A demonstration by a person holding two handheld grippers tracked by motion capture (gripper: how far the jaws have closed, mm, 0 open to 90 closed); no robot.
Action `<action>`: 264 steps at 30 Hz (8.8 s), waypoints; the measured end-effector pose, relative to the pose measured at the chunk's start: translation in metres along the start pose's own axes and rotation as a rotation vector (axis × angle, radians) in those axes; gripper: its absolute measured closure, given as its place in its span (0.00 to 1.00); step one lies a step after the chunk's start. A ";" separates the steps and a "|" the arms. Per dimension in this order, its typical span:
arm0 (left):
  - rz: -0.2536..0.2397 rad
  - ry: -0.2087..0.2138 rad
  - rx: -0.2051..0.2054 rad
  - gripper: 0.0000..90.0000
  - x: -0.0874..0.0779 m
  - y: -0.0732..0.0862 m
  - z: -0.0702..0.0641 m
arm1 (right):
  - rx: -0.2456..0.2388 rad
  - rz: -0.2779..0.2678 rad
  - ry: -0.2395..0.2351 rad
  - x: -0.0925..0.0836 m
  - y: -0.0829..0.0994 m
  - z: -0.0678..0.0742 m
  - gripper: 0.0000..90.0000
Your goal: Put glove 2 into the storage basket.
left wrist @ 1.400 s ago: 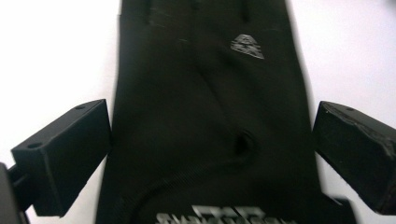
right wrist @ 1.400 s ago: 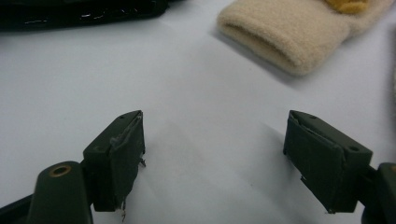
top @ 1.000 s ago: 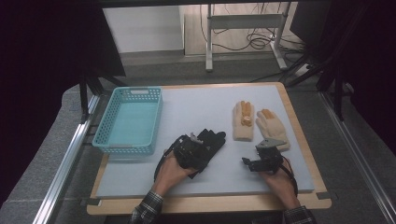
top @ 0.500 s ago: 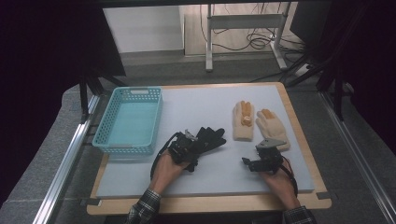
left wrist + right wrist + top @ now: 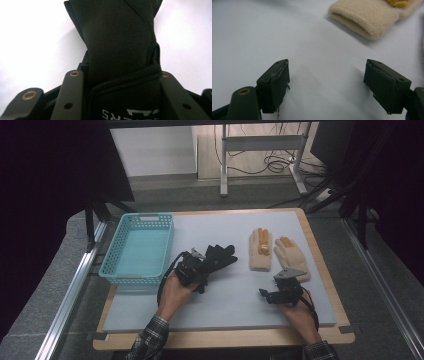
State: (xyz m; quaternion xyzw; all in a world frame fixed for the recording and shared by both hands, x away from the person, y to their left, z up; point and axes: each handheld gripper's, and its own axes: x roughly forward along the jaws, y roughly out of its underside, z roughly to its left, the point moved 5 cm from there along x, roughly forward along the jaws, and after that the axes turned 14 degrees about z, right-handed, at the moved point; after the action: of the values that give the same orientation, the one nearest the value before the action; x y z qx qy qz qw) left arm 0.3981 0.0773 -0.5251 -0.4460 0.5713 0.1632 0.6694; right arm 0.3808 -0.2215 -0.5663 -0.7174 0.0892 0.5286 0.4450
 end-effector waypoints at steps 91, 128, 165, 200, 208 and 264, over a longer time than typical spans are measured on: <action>-0.030 -0.134 -0.395 0.02 -0.066 0.065 0.219 | -0.001 -0.002 0.002 0.000 0.000 0.000 0.22; -0.154 -0.066 -0.076 0.00 -0.073 0.024 0.111 | 0.000 -0.001 0.005 0.000 0.000 0.000 0.22; -0.220 0.080 0.124 0.00 -0.018 0.036 -0.002 | 0.000 -0.001 0.006 0.000 0.000 0.000 0.22; -0.094 0.019 0.064 0.00 0.029 0.082 -0.004 | 0.038 -0.009 0.014 -0.003 0.001 -0.002 0.34; -0.095 0.019 0.063 0.00 0.029 0.083 -0.004 | 0.087 -0.016 -0.009 -0.021 -0.001 -0.020 0.58; -0.096 0.018 0.061 0.01 0.029 0.083 -0.004 | 0.181 -0.041 0.098 -0.022 -0.027 -0.125 0.38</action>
State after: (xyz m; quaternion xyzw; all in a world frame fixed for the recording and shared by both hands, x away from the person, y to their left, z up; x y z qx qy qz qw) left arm 0.3444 0.1113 -0.5856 -0.4540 0.5599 0.1092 0.6844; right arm 0.4718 -0.3049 -0.5275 -0.7008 0.1435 0.4733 0.5141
